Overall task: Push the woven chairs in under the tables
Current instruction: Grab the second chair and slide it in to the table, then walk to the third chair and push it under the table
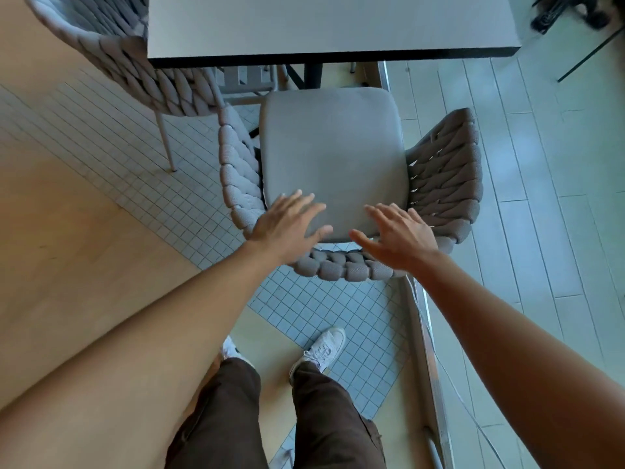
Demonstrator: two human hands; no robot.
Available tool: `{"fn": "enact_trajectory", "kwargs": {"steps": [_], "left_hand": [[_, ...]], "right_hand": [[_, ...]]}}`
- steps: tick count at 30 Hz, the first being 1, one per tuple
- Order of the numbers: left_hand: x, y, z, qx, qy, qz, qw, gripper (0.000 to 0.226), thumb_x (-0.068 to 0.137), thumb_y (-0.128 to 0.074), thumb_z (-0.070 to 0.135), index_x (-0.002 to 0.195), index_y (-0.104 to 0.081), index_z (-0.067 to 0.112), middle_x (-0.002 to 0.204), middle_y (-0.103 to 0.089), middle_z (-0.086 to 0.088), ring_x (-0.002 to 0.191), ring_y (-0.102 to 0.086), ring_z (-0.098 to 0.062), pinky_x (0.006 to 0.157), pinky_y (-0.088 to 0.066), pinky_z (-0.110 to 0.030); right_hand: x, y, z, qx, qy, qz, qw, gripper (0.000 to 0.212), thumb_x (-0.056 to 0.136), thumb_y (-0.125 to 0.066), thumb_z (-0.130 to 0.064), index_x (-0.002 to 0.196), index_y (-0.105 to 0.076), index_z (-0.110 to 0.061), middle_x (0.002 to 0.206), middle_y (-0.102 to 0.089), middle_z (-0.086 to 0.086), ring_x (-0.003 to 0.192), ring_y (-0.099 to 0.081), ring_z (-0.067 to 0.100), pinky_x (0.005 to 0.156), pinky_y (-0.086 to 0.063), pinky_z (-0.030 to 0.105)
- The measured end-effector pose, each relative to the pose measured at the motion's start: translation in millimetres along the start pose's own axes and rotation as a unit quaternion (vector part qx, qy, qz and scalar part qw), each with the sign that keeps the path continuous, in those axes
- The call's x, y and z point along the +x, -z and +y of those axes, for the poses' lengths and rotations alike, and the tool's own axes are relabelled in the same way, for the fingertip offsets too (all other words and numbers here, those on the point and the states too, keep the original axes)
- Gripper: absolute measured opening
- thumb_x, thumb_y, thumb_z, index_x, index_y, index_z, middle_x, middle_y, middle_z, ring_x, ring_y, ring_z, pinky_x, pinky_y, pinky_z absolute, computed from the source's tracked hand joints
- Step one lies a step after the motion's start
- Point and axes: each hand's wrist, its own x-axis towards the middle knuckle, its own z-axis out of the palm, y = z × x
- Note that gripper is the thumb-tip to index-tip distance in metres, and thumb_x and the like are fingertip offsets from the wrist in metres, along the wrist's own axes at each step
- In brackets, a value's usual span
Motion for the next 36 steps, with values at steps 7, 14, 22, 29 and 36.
{"fn": "enact_trajectory", "kwargs": {"steps": [7,14,22,29,36], "left_hand": [[-28,67,-76,0.036,0.002,0.034,0.999,0.069,0.096,-0.028,0.069,0.149,-0.039,0.028,0.159,-0.034,-0.004,0.148,-0.023,-0.026,0.121,-0.018,-0.046],[-82,120,-174,0.059,0.000,0.035,0.998,0.075,0.094,-0.021,0.076,0.150,-0.036,0.029,0.160,-0.031,-0.003,0.149,-0.021,-0.024,0.122,-0.013,-0.045],[-139,174,-289,0.050,0.083,0.067,0.993,0.076,0.093,-0.023,0.078,0.151,-0.035,0.031,0.161,-0.029,-0.002,0.150,-0.020,-0.025,0.121,-0.009,-0.044],[-152,200,-354,0.048,0.119,0.087,0.988,0.082,0.089,-0.023,0.083,0.151,-0.035,0.031,0.161,-0.031,-0.003,0.149,-0.021,-0.025,0.120,-0.012,-0.046],[-128,224,-427,0.052,0.166,0.082,0.981,0.082,0.089,-0.023,0.083,0.152,-0.033,0.031,0.161,-0.031,-0.003,0.149,-0.023,-0.027,0.121,-0.014,-0.049]], "right_hand": [[16,44,-86,-0.006,-0.026,0.029,0.999,0.087,0.091,-0.025,-0.082,0.156,-0.030,-0.024,0.160,-0.037,0.005,0.149,-0.026,0.025,0.121,-0.014,0.052],[44,83,-186,-0.016,-0.013,0.046,0.999,0.092,0.089,-0.018,-0.085,0.158,-0.023,-0.024,0.162,-0.031,0.009,0.151,-0.023,0.028,0.122,-0.013,0.054],[94,123,-309,-0.023,0.068,0.066,0.995,0.095,0.089,-0.016,-0.085,0.160,-0.018,-0.022,0.165,-0.025,0.012,0.152,-0.020,0.030,0.123,-0.011,0.057],[156,144,-375,-0.038,0.128,0.075,0.988,0.095,0.089,-0.019,-0.085,0.160,-0.017,-0.021,0.166,-0.021,0.014,0.152,-0.017,0.029,0.122,-0.012,0.058],[242,161,-426,-0.053,0.181,0.060,0.980,0.100,0.085,-0.017,-0.090,0.161,-0.012,-0.024,0.167,-0.018,0.011,0.153,-0.016,0.029,0.123,-0.011,0.058]]}}
